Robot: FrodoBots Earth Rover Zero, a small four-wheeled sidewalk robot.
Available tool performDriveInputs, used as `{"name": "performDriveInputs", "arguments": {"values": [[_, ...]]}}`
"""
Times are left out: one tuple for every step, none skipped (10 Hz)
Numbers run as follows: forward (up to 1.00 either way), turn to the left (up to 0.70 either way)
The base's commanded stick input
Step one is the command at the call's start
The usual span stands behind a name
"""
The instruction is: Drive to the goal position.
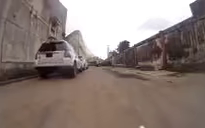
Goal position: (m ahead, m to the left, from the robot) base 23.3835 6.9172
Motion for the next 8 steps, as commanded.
{"name": "performDriveInputs", "arguments": {"values": [[0.30,0.00],[0.30,0.00],[0.30,0.00],[0.30,0.00],[0.30,0.00],[0.30,0.00],[0.30,0.00],[0.30,0.00]]}}
